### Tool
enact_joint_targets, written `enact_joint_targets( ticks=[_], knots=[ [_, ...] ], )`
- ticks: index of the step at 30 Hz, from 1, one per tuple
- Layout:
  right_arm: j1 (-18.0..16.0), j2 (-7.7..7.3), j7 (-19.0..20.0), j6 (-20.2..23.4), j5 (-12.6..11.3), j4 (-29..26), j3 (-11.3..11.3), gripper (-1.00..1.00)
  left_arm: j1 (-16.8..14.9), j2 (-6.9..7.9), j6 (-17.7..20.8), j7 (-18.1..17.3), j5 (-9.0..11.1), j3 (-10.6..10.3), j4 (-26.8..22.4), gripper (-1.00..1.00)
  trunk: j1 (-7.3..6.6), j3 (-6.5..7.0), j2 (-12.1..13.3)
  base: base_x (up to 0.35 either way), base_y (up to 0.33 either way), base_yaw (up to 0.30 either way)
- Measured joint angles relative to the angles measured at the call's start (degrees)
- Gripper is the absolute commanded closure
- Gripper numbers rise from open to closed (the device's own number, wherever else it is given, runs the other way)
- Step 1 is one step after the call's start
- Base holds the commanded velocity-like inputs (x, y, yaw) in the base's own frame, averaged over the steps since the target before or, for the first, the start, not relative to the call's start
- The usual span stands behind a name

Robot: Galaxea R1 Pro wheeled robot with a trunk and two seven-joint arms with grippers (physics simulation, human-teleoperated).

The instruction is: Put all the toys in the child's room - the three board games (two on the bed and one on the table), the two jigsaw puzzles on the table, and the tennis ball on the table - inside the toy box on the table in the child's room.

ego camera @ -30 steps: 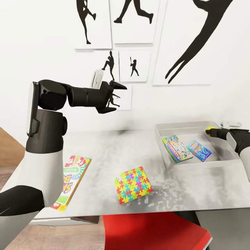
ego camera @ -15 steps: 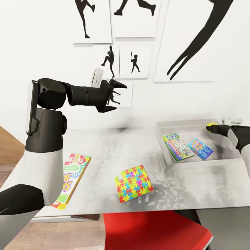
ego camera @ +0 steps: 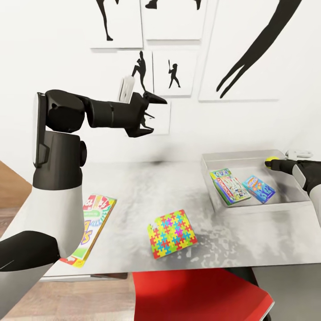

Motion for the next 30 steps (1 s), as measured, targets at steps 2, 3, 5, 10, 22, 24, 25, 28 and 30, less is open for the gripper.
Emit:
enact_joint_targets(
  ticks=[2, 3, 5, 10, 22, 24, 25, 28, 30],
  knots=[
    [0.0, 0.0, 0.0, 0.02, 0.0, 0.04, -0.02, 1.0, -0.18, -0.09, -0.01, -0.04, 0.0, -0.01, 0.0, -1.0, 0.0, -0.19, 0.0, 0.0, 0.0, 0.0],
    [0.02, 0.0, 0.0, 0.02, 0.0, 0.06, -0.03, 1.0, -0.22, -0.17, -0.01, -0.06, 0.0, -0.01, 0.0, -1.0, 0.0, -0.28, 0.0, 0.0, 0.0, 0.0],
    [0.04, 0.0, 0.0, 0.01, 0.03, 0.08, -0.04, 1.0, -0.25, -0.23, -0.01, -0.07, 0.0, -0.01, 0.0, -1.0, 0.0, -0.46, 0.0, 0.0, 0.0, 0.0],
    [0.08, 0.0, 0.0, -0.01, 0.02, 0.14, -0.05, 1.0, -0.3, -0.51, -0.46, -0.08, -0.01, -0.01, 0.0, -1.0, 0.0, -0.93, 0.0, 0.0, 0.0, 0.0],
    [0.08, 0.0, 0.0, -0.02, 0.0, 0.19, -0.06, 1.0, -0.3, -0.84, -0.75, -0.08, -0.07, -0.03, 0.0, -1.0, 0.0, -2.05, 0.0, 0.0, 0.0, 0.0],
    [0.08, 0.0, 0.0, -0.02, 0.0, 0.19, -0.06, 1.0, -0.3, -0.84, -0.76, -0.08, -0.07, -0.05, 0.0, -1.0, 0.0, -2.23, 0.0, 0.0, 0.0, 0.0],
    [0.08, 0.0, 0.0, -0.02, 0.0, 0.19, -0.06, 1.0, -0.3, -0.85, -0.77, -0.08, -0.07, -0.05, 0.0, -1.0, 0.0, -2.33, 0.0, 0.0, 0.0, 0.0],
    [0.08, 0.0, 0.0, -0.02, 0.0, 0.19, -0.06, 1.0, -0.3, -0.85, -0.79, -0.08, -0.11, -0.05, 0.0, -1.0, 0.0, -2.61, 0.0, 0.0, 0.0, 0.0],
    [0.08, 0.0, 0.0, -0.02, 0.0, 0.19, -0.06, 1.0, -0.31, -0.85, -0.8, -0.08, -0.13, -0.05, 0.0, -1.0, 0.0, -2.79, 0.0, 0.0, 0.0, 0.0]
  ],
)
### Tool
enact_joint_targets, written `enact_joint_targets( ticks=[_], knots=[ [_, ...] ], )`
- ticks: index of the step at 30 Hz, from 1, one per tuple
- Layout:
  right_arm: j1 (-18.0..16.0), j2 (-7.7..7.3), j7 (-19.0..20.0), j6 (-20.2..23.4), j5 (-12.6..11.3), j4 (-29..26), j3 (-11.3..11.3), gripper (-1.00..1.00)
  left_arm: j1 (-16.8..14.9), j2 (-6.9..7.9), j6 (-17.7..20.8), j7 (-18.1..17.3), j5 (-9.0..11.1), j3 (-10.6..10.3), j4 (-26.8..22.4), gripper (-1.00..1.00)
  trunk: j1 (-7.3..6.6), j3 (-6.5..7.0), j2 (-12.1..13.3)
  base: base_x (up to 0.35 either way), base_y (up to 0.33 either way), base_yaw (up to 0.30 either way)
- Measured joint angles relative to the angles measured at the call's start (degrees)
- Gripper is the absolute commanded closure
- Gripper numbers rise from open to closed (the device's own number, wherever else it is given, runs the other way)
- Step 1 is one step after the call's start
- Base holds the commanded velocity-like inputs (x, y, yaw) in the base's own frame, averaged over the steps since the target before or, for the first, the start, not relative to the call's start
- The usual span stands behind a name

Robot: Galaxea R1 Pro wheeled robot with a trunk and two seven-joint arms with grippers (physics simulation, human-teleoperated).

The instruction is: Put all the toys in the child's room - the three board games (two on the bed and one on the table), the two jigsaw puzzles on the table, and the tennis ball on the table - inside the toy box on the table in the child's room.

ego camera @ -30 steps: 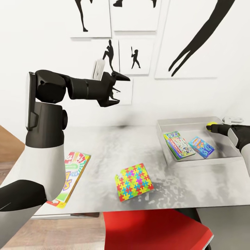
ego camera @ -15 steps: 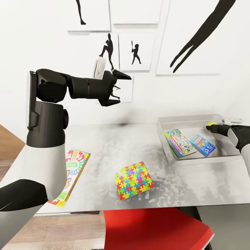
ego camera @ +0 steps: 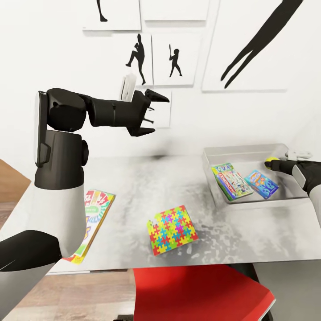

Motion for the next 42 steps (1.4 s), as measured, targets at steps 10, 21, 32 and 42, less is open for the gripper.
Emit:
enact_joint_targets(
  ticks=[10, 21, 32, 42],
  knots=[
    [0.1, -0.01, -0.02, -0.6, -0.04, -0.11, 0.02, 1.0, 0.0, 0.0, 0.01, 0.02, -0.01, 0.01, 0.0, -1.0, 0.0, -0.85, 0.0, 0.0, 0.0, 0.0],
    [0.48, 0.0, -0.12, -4.71, 0.02, 0.0, 0.04, -1.0, 0.0, 0.0, -0.01, 0.09, -0.02, 0.01, 0.0, -1.0, 0.0, -0.95, -0.01, 0.0, 0.0, 0.0],
    [0.11, -0.17, -0.09, -4.9, -0.14, -0.15, 0.02, -1.0, 0.0, 0.0, -0.01, 0.12, -0.09, 0.03, 0.0, -1.0, 0.0, -0.95, -0.01, 0.0, 0.0, 0.0],
    [3.65, -0.6, 15.9, -1.84, -0.14, -15.58, 0.0, -1.0, 0.48, 0.46, 0.31, 0.02, -0.23, -0.32, -0.3, -1.0, -0.01, -0.95, -0.01, 0.0, 0.0, 0.0]
  ],
)
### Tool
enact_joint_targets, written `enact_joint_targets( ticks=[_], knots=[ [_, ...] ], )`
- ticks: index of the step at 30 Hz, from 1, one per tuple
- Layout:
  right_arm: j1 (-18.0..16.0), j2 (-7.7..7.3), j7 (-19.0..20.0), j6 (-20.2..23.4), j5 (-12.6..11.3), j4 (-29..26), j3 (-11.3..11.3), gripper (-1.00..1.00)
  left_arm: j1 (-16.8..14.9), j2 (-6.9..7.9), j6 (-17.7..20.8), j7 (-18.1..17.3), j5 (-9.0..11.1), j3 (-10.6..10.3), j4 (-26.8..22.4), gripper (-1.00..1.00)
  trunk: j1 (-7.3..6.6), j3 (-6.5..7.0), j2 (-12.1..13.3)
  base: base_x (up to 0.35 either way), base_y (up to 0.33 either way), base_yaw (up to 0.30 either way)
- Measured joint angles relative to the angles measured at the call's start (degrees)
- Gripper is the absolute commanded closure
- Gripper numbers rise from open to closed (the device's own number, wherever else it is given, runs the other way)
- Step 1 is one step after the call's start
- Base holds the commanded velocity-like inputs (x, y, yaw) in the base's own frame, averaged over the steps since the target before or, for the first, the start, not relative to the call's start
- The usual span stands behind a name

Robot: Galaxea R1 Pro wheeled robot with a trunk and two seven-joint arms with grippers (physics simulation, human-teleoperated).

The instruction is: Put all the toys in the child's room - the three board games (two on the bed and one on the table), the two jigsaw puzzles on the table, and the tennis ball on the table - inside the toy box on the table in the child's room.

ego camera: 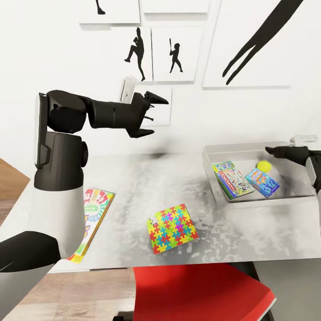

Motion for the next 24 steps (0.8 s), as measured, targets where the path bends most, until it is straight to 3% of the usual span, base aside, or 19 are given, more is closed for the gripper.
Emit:
enact_joint_targets(
  ticks=[2, 5, 7, 8, 9, 11, 12, 15, 19, 24],
  knots=[
    [4.23, 0.03, 3.45, 5.68, -0.05, -7.55, -0.16, -1.0, 0.06, 0.27, -0.25, -0.14, -0.12, -1.83, -0.07, -1.0, 0.0, 0.0, 0.0, 0.0, 0.0, 0.0],
    [16.21, 0.63, 6.25, 17.34, -0.24, -29.0, -0.41, -1.0, 0.11, 1.12, -3.0, -0.16, -0.26, -5.06, -0.06, -1.0, -0.01, 0.0, -0.01, 0.0, 0.0, 0.0],
    [20.41, 0.79, 6.64, 20.67, -0.67, -36.8, -0.48, -1.0, 0.12, 1.34, -3.8, -0.03, -0.25, -5.56, -0.05, -1.0, 0.0, 0.0, 0.0, 0.0, 0.0, 0.0],
    [25.09, 0.87, 6.97, 25.24, -2.52, -46.23, -0.69, -1.0, 0.28, 1.59, -4.33, 0.16, -0.26, -5.94, -0.19, -1.0, -0.01, 0.0, -0.01, 0.0, 0.0, 0.0],
    [27.52, 0.85, 7.11, 27.81, -4.42, -51.94, -1.37, -1.0, 0.57, 1.68, -4.44, 0.13, -0.26, -6.11, -0.33, -1.0, -0.01, 0.0, -0.01, 0.0, 0.0, 0.0],
    [29.16, 0.78, 7.24, 29.64, -6.4, -56.26, -2.61, -1.0, 1.0, 1.73, -4.29, 0.06, -0.27, -6.22, -0.42, -1.0, 0.0, 0.0, 0.0, 0.0, 0.0, 0.0],
    [30.18, 0.66, 7.67, 30.77, -7.85, -59.09, -4.29, -1.0, 1.59, 1.81, -3.75, -0.05, -0.28, -6.22, -0.48, -1.0, -0.01, 0.0, 0.0, 0.0, 0.0, 0.0],
    [31.25, 0.4, 9.33, 32.08, -9.43, -62.16, -7.28, -1.0, 2.87, 2.05, -2.21, -0.4, -0.34, -6.02, -0.54, -1.0, 0.0, 0.0, 0.0, 0.0, 0.0, 0.0],
    [31.73, 0.18, 11.34, 32.85, -10.25, -63.72, -9.65, -1.0, 4.21, 2.44, -0.66, -1.07, -0.37, -5.71, -0.56, -1.0, 0.01, 0.0, 0.0, -0.052, 0.0, 0.0],
    [31.58, 0.24, 11.99, 33.1, -10.5, -64.16, -10.31, -1.0, 4.63, 2.79, -0.19, -1.4, -0.31, -5.57, -0.57, -1.0, 0.03, 0.01, 0.0, -0.234, 0.0, 0.0]
  ],
)
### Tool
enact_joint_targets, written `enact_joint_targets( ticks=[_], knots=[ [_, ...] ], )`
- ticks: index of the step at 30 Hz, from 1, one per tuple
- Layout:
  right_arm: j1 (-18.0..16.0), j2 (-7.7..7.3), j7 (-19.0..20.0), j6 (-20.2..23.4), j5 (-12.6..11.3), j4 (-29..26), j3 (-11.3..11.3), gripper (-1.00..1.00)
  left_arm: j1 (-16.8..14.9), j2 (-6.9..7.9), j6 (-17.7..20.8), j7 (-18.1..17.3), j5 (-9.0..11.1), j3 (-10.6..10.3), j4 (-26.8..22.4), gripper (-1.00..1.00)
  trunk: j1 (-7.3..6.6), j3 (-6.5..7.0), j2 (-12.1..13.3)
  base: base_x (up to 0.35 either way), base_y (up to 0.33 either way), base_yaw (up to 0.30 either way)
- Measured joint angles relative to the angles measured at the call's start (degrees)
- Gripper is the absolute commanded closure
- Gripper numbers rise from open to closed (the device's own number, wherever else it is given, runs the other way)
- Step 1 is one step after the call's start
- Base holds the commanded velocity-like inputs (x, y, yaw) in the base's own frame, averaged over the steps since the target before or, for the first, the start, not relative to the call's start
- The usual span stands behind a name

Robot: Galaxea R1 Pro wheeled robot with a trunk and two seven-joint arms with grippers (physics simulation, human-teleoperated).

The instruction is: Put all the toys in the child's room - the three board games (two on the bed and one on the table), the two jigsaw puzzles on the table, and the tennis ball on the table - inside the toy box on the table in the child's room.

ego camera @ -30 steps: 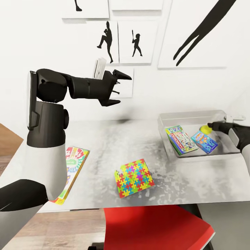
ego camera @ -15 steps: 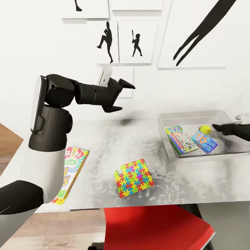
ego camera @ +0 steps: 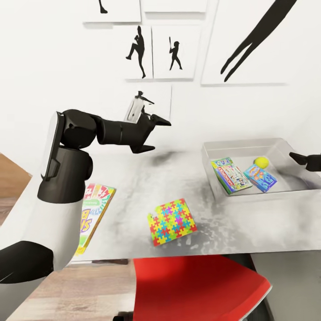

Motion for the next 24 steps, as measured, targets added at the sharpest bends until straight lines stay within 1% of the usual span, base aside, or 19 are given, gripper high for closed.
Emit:
enact_joint_targets(
  ticks=[5, 8, 11, 12, 13, 14, 15, 18, 19, 20, 23, 24],
  knots=[
    [0.22, 0.58, 0.16, 1.07, -0.13, -0.1, 0.08, -1.0, 0.36, 0.12, 0.08, -0.1, 0.0, 0.1, 0.0, -1.0, -0.03, 0.28, 0.0, -0.102, 0.0, 0.0],
    [-0.05, 0.4, 0.23, 1.45, -0.14, -0.14, 0.11, -1.0, 0.49, 0.15, 0.07, -0.1, -0.05, 0.12, 0.0, -1.0, -0.03, 0.53, 0.0, -0.03, 0.0, 0.0],
    [-0.66, 0.07, 2.4, 1.79, -0.16, -0.18, 0.1, -1.0, 1.58, 0.16, 0.11, -0.13, -0.05, 0.04, 0.0, -1.0, -0.03, 0.8, 0.0, -0.012, 0.0, 0.0],
    [-1.16, -0.05, 4.52, 1.93, -0.19, -0.2, 0.04, -1.0, 2.31, 0.19, 0.13, -0.17, -0.05, 0.09, 0.0, -1.0, -0.03, 0.89, 0.0, -0.007, 0.0, 0.0],
    [-1.48, -0.13, 5.74, 2.08, -0.18, -0.2, 0.0, -1.0, 2.64, 0.29, 0.14, -0.23, -0.04, 0.26, 0.0, -1.0, -0.03, 0.98, 0.0, -0.005, 0.0, 0.0],
    [-1.84, -0.22, 6.85, 2.36, -0.18, -0.2, -0.02, -1.0, 2.94, 0.49, 0.16, -0.36, -0.01, 0.58, 0.0, -1.0, -0.03, 1.08, 0.0, -0.003, 0.0, 0.0],
    [-2.78, -0.37, 8.61, 3.48, -0.2, -0.21, -0.06, -1.0, 3.4, 1.11, 0.29, -0.91, 0.18, 1.35, 0.0, -1.0, -0.03, 1.17, 0.0, -0.003, 0.0, 0.0],
    [-4.34, -0.51, 10.23, 5.92, -0.17, -0.21, -0.09, -1.0, 4.09, 2.45, 1.17, -2.5, 0.51, 2.29, 0.0, -1.0, -0.03, 1.45, 0.0, -0.002, 0.0, 0.0],
    [-5.46, -0.55, 10.8, 7.31, -0.19, -0.21, -0.02, -1.0, 4.6, 3.23, 2.16, -3.94, 0.64, 2.74, 0.01, -1.0, -0.03, 1.54, 0.0, 0.0, 0.0, 0.0],
    [-7.13, -0.46, 11.35, 8.91, -0.21, -0.22, 0.17, -1.0, 5.75, 4.17, 3.51, -7.14, 0.7, 3.78, 0.01, -1.0, -0.03, 1.64, 0.0, 0.0, 0.0, 0.0],
    [-7.77, -0.39, 11.56, 9.48, -0.15, -0.22, 0.27, -1.0, 6.5, 4.55, 4.24, -8.68, 0.73, 4.56, 0.0, -1.0, -0.03, 1.92, 0.0, 0.0, 0.0, 0.0],
    [-7.97, -0.39, 11.63, 9.69, -0.14, -0.22, 0.3, -1.0, 7.03, 4.69, 5.02, -9.26, 0.72, 4.87, -0.01, -1.0, -0.03, 2.01, 0.0, 0.0, 0.0, 0.0]
  ],
)
